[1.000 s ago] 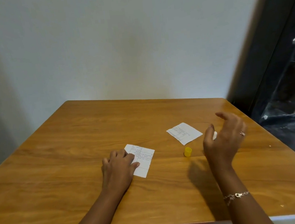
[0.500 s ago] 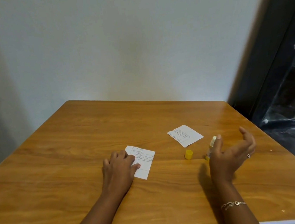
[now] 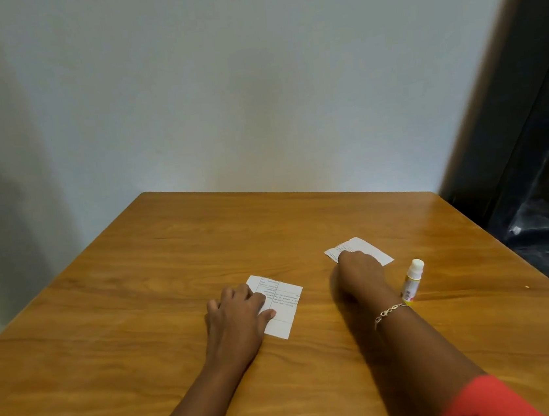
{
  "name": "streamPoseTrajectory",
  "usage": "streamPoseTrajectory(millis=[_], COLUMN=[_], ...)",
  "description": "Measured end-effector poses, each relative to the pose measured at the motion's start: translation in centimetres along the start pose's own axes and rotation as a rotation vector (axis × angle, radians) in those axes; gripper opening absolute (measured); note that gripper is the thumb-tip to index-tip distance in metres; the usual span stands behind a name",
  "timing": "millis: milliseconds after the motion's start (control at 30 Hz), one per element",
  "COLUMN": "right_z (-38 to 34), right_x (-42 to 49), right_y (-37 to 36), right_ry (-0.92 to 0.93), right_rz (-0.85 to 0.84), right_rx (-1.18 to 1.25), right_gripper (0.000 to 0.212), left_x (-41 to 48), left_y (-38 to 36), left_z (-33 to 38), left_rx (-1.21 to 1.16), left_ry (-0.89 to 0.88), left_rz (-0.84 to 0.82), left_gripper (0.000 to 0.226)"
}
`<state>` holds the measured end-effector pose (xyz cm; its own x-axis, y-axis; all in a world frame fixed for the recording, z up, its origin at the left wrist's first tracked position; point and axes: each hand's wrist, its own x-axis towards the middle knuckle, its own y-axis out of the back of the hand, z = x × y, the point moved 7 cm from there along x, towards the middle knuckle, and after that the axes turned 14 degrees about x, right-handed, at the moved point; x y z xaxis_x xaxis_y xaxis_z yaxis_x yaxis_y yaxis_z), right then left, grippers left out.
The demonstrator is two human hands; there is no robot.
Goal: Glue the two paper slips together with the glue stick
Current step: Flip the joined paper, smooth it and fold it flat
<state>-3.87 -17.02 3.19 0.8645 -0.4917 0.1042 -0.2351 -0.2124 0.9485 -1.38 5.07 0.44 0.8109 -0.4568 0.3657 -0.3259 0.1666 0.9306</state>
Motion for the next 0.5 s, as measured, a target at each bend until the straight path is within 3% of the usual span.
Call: streamPoseTrajectory(millis=[333, 500], right_z=[-1.8, -3.5], right_x=[-0.5, -3.1], right_y=[-0.1, 3.6], right_ry=[0.193, 0.240], right_rz=[0.135, 0.308], right_rx=[-0.026, 0.329], right_gripper=[0.019, 0.023], left_x=[-0.1, -0.3], left_y=[0.4, 1.3], left_z=[-0.1, -0.3], left_rx=[-0.045, -0.110], left_ry=[0.018, 0.046], left_rz=[0.037, 0.113], left_gripper=[0.033, 0.036])
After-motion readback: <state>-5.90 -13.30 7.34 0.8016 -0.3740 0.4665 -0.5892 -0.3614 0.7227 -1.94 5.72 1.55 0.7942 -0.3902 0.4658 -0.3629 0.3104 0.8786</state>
